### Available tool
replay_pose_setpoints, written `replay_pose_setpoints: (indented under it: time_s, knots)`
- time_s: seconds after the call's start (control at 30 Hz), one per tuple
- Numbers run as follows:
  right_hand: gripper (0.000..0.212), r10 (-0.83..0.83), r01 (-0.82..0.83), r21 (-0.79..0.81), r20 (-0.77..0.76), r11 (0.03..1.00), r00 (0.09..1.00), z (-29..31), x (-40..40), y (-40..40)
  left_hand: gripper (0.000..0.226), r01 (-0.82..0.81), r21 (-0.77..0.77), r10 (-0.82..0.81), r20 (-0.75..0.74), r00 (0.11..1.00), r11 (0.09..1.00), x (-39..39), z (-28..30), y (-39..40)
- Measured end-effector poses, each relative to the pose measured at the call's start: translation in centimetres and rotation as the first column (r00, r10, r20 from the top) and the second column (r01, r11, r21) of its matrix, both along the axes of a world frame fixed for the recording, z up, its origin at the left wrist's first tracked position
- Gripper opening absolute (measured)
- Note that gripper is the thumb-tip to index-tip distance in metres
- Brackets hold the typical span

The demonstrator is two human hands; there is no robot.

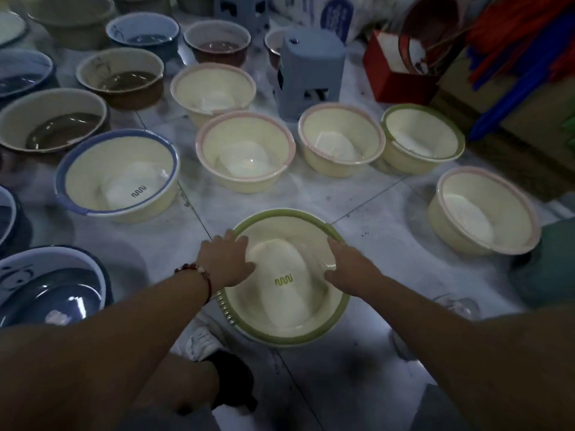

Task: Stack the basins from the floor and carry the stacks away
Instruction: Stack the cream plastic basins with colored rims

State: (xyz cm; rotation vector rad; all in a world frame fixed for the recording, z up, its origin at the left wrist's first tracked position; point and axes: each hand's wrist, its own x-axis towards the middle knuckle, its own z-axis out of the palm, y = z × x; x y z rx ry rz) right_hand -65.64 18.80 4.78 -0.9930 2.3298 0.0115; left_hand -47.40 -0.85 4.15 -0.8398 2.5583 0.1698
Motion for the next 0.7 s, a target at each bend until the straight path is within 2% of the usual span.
replay_pose_setpoints:
  time_s: [0.13,0.3,0.53,0.63,0.7]
  knots:
    - [0.082,0.127,-0.126,0.015,-0.167,0.992,0.978,4.2,1.1,-1.2,0.08,-0.017,0.066,0.022,-0.078,0.997,0.998,1.1,4.5,1.1]
    - [0.083,0.217,-0.231,-0.036,-0.235,0.972,0.948,8.2,2.8,-3.6,0.08,-0.142,0.104,0.156,-0.142,0.978,0.984,4.8,8.9,0.5]
    - [0.083,0.419,-0.457,-0.096,-0.269,0.884,0.867,10.9,5.1,-9.5,0.079,-0.326,-0.049,0.32,-0.09,0.943,0.944,12.5,12.3,-2.0]
    - [0.08,0.519,-0.556,-0.088,-0.266,0.826,0.812,11.0,6.7,-12.8,0.078,-0.359,-0.13,0.35,-0.083,0.933,0.924,15.3,14.3,-3.2]
    - [0.079,0.57,-0.606,-0.075,-0.264,0.792,0.778,10.2,8.0,-15.4,0.074,-0.417,-0.131,0.406,-0.099,0.908,0.899,17.2,15.0,-4.1]
